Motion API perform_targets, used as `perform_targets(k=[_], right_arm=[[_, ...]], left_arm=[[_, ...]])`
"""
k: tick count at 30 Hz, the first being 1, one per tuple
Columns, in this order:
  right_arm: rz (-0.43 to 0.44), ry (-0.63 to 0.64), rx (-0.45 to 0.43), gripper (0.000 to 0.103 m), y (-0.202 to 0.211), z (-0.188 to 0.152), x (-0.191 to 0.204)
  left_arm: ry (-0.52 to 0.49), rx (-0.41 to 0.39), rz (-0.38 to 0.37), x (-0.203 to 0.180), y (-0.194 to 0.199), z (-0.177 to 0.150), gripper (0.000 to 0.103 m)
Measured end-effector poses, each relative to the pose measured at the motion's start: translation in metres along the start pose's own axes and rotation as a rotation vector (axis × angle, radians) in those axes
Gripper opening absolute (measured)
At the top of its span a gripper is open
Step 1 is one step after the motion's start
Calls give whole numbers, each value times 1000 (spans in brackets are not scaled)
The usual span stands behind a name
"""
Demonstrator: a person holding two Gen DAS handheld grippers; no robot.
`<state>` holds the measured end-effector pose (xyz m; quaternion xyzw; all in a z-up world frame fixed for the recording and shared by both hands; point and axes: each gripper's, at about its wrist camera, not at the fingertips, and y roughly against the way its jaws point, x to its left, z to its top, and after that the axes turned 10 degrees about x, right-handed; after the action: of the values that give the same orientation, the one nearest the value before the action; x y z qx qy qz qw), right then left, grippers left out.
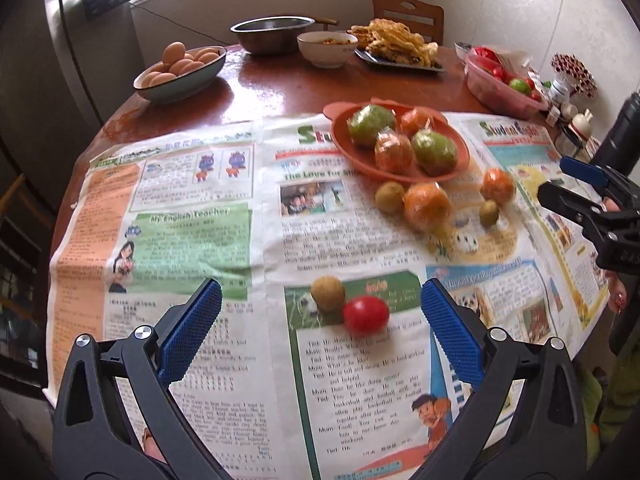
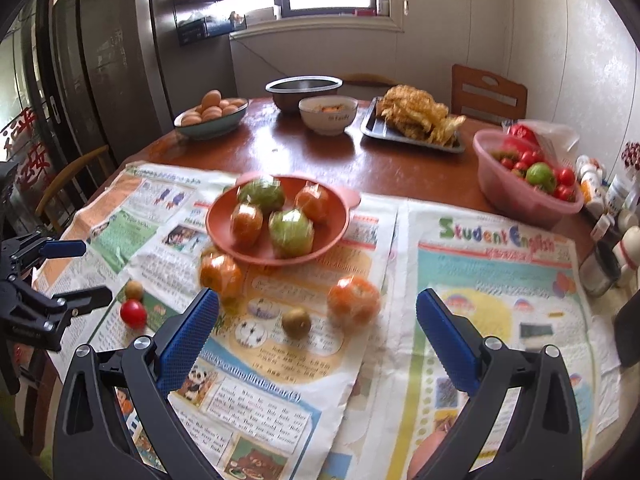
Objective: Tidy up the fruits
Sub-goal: 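Withdraw both open tools from the plate toward the loose fruits, then grasp the red tomato with the left tool while the right tool grasps a brown kiwi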
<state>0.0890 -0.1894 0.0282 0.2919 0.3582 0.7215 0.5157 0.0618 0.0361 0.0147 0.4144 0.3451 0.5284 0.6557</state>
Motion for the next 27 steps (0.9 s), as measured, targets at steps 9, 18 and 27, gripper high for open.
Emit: perform_targets(k=[9, 18, 27], right_arm=[[13, -12, 34, 99, -13, -15, 4], [2, -21, 61, 99, -21, -25, 2], [14, -14, 68, 99, -28, -24, 4]], left_arm=[[-25, 52, -18, -12, -19, -26, 94], [-9, 52, -55, -17, -25, -25, 75], [-23, 62, -71, -20, -33, -20, 56]])
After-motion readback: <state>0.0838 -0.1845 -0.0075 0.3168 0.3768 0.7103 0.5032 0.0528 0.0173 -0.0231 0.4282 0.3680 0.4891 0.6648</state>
